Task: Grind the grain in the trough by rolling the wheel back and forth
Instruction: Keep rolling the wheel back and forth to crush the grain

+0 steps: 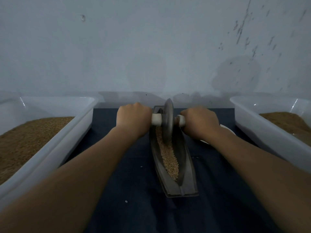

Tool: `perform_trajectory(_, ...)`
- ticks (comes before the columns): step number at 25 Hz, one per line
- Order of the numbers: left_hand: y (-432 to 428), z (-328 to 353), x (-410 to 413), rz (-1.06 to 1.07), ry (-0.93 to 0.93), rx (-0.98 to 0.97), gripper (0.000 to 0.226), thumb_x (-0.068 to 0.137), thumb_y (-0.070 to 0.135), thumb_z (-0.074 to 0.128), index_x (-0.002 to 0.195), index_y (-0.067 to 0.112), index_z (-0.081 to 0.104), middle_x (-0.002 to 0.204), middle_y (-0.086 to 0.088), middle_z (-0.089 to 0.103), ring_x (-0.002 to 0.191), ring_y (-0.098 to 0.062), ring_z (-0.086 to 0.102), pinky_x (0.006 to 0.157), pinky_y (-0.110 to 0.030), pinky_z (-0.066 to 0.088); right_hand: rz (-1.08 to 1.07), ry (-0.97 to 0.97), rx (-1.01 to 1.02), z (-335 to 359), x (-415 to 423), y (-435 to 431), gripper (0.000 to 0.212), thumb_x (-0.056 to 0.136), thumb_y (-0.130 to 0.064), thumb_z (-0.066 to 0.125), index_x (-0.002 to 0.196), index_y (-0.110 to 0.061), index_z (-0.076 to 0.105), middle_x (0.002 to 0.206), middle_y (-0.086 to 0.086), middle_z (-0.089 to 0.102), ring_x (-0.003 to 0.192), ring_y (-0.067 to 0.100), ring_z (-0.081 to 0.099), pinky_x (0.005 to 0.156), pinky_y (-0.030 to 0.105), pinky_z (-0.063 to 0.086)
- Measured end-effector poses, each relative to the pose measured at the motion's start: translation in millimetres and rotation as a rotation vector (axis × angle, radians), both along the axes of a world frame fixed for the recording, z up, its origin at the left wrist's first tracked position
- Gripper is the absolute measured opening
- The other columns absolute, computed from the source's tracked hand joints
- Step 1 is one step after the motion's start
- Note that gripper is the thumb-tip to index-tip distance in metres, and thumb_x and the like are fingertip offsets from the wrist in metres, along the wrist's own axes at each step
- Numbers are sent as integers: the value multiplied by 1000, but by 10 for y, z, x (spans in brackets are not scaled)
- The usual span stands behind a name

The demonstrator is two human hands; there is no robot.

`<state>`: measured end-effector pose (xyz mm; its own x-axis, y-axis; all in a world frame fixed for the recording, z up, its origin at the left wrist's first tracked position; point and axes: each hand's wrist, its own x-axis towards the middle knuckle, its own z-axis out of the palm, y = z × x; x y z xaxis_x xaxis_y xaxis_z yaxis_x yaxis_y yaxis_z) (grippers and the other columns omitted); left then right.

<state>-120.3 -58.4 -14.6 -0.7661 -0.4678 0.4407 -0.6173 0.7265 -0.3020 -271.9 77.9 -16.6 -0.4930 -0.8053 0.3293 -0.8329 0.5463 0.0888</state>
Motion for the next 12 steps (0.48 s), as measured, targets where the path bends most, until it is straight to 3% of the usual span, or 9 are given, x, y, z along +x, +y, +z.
perform_trajectory(3, 182, -94, 324, -71, 1, 17, 11, 82, 31, 67, 90, 28, 61, 73, 4, 48, 62, -19, 50, 54, -32, 36, 62, 98, -24, -111, 159, 419, 22, 79, -32, 66, 71, -33, 46, 73, -9, 55, 62, 16, 51, 52, 27, 33)
perform_trajectory(5, 336, -160, 584, -157, 29, -50, 35, 67, 37, 77, 72, 31, 43, 59, 11, 24, 46, -10, 23, 44, -24, 19, 124, 202, -96, -179, 328, 714, 36, 67, -31, 65, 61, -33, 30, 60, -10, 43, 49, 7, 36, 44, 22, 20)
perform_trajectory(7, 369, -97, 647, -198, 50, -113, 52, 57, 38, 82, 69, 34, 31, 57, 12, 12, 45, -9, 10, 46, -21, 7, 145, 200, -119, -181, 358, 825, 40, 63, -32, 65, 59, -35, 25, 58, -10, 41, 47, 4, 35, 42, 21, 18)
perform_trajectory(9, 287, -153, 529, -145, 2, -67, 37, 70, 36, 74, 72, 33, 37, 59, 10, 21, 47, -13, 22, 45, -25, 17, 101, 112, -60, -172, 282, 693, 36, 70, -33, 66, 60, -35, 32, 63, -11, 46, 54, 5, 43, 44, 23, 23)
perform_trajectory(12, 53, -141, 149, -53, 34, -3, 9, 85, 29, 62, 84, 26, 54, 67, 6, 37, 59, -19, 42, 54, -33, 34, 10, 44, -16, -84, 82, 216, 22, 82, -32, 64, 72, -33, 45, 79, -6, 59, 75, 22, 60, 60, 31, 41)
